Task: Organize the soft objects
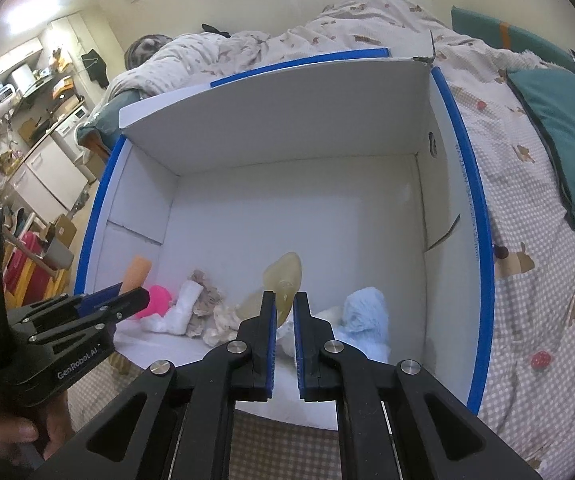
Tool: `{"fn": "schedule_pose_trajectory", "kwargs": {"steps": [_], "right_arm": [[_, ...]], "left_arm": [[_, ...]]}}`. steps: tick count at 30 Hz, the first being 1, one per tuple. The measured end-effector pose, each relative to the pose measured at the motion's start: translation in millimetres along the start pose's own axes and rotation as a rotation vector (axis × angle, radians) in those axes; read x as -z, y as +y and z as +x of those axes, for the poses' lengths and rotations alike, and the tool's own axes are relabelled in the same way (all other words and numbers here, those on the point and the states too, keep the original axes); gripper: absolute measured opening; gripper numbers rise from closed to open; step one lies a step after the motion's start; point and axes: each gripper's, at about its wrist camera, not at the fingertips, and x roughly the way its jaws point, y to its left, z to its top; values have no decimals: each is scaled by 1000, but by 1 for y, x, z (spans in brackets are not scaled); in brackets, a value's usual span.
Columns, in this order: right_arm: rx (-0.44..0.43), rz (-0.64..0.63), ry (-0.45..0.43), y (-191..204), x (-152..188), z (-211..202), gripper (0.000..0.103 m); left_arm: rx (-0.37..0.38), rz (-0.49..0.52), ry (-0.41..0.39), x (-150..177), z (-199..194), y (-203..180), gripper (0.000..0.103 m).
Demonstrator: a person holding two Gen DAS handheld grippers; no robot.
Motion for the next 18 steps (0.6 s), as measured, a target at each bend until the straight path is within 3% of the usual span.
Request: {"fn": "schedule_pose_trajectory", "kwargs": {"steps": [3, 5, 7, 10, 11, 12, 16, 18], "right_arm": [[-4, 13, 3, -3, 0, 0, 9], [-8, 29, 3, -6, 0, 0, 10], [-6, 42, 4, -8, -1, 0, 12], [-17, 70, 9, -12, -1, 0, 36], [-19, 81, 9, -14, -1, 0, 61], [-22, 96, 0, -16, -1, -2, 77], [3, 119, -39, -19, -2, -10, 82], [-3, 136, -90, -21, -3, -19, 102]], "left_arm": [[-26, 16, -21, 0, -2, -2, 28], [-45, 18, -27, 0, -3, -2, 57], [-60, 10, -57, 1, -8, -1, 65], [-60, -2, -85, 1, -12, 2, 65], [-61, -7, -88, 0, -12, 3, 65], [-61, -11, -90, 0, -12, 3, 65], [-59, -14, -127, 0, -22, 5, 65], [-75, -10, -178, -1, -33, 5, 65]]}}
